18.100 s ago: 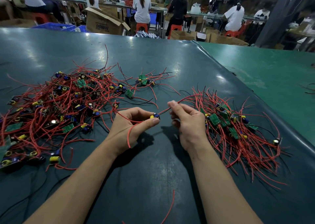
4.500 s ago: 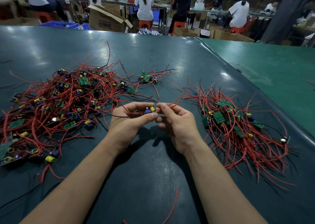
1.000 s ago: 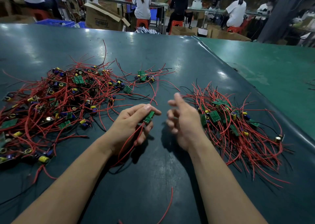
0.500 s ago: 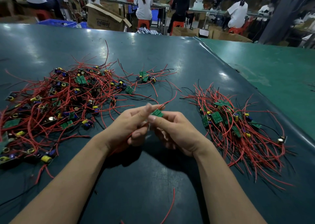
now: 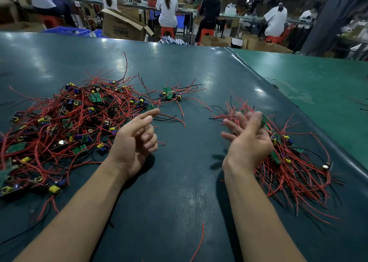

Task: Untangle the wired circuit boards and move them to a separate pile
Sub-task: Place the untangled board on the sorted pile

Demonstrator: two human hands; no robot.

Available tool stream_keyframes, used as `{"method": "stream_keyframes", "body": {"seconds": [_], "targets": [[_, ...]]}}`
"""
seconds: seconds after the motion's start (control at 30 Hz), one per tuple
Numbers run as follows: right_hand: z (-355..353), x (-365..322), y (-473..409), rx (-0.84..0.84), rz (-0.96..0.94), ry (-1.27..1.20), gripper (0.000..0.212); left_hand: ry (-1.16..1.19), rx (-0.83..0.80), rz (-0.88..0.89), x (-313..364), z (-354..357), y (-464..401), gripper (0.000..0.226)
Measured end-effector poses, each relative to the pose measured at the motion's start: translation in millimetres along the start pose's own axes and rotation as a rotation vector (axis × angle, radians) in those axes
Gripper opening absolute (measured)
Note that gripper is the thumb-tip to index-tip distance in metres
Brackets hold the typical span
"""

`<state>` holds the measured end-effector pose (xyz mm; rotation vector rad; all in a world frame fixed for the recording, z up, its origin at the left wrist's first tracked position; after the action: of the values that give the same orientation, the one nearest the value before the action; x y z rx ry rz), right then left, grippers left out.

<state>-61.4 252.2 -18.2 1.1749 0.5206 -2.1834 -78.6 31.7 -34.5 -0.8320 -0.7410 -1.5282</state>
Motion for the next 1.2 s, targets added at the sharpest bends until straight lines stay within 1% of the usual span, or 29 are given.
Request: {"method": "stream_keyframes", "body": {"seconds": [0.07, 0.1, 0.13, 0.17, 0.27, 0.43, 0.53, 0.57, 0.63, 0.67, 0.7, 0.73, 0.8, 0.83, 0.9, 0.97, 1.0, 1.03, 1.07, 1.13, 1.17, 1.2], "targets": [[-3, 13, 0, 0.054, 0.273, -0.167, 0.045, -0.012, -0.006, 0.007, -1, 1, 0, 0.032], [-3, 20, 2, 0.045, 0.381, -0.185, 0.052, -0.018, -0.014, 0.008, -2, 1, 0, 0.033], [-2, 25, 4, 0.024, 0.448, -0.174, 0.052, -0.024, -0.023, 0.010, -3, 1, 0, 0.033], [-1, 28, 5, 0.004, 0.476, -0.148, 0.048, -0.031, -0.032, 0.013, -3, 1, 1, 0.033], [2, 31, 2, -0.036, 0.460, -0.071, 0.032, -0.047, -0.038, 0.022, -3, 0, 1, 0.036], [1, 34, -7, -0.056, 0.403, 0.053, 0.005, -0.057, -0.016, 0.036, -3, 0, 2, 0.035], [2, 36, -10, -0.058, 0.338, 0.107, 0.011, -0.112, 0.017, 0.074, -1, 0, 3, 0.034], [3, 37, -10, -0.060, 0.315, 0.130, 0.013, -0.155, 0.034, 0.098, -1, 1, 3, 0.029], [4, 37, -10, -0.100, 0.314, 0.136, 0.009, -0.335, 0.079, 0.191, -3, 4, 5, 0.014], [6, 36, -9, -0.132, 0.323, 0.128, 0.010, -0.487, 0.111, 0.263, -3, 6, 6, 0.016], [7, 36, -8, -0.164, 0.324, 0.131, 0.015, -0.655, 0.124, 0.345, -3, 8, 8, 0.017], [8, 37, -6, -0.199, 0.311, 0.152, 0.019, -0.827, 0.125, 0.433, -3, 11, 11, 0.015], [11, 38, 0, -0.293, 0.241, 0.256, 0.024, -1.157, 0.148, 0.560, -1, 14, 17, 0.013], [13, 40, 3, -0.352, 0.183, 0.356, 0.024, -1.306, 0.205, 0.591, 2, 12, 18, 0.015], [16, 45, 9, -0.478, 0.050, 0.590, 0.022, -1.534, 0.434, 0.642, 15, 6, 20, 0.014], [17, 48, 11, -0.551, -0.036, 0.722, 0.019, -1.622, 0.680, 0.687, 32, -4, 23, 0.012], [17, 48, 12, -0.563, -0.050, 0.739, 0.018, -1.654, 0.761, 0.671, 38, -11, 23, 0.013], [17, 49, 11, -0.565, -0.055, 0.744, 0.018, -1.696, 0.802, 0.596, 42, -21, 22, 0.015], [16, 50, 11, -0.562, -0.053, 0.740, 0.018, -1.746, 0.813, 0.472, 44, -30, 19, 0.018], [15, 51, 10, -0.556, -0.039, 0.730, 0.017, -1.845, 0.787, 0.178, 41, -43, 15, 0.030], [15, 51, 9, -0.556, -0.034, 0.730, 0.017, -1.883, 0.762, 0.081, 38, -47, 15, 0.034], [15, 52, 9, -0.558, -0.031, 0.733, 0.017, -1.913, 0.745, 0.047, 35, -48, 14, 0.035]]}}
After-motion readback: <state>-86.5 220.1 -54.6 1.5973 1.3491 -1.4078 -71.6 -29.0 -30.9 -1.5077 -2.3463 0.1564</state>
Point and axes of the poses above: each hand's wrist, its own y-axis away from the middle knuckle, its own z-axis out of the palm, x = y × z, the point moved 4 cm from there along -y, towards the middle knuckle, and after that the axes turned 1 degree about -y, right-handed, at the moved point
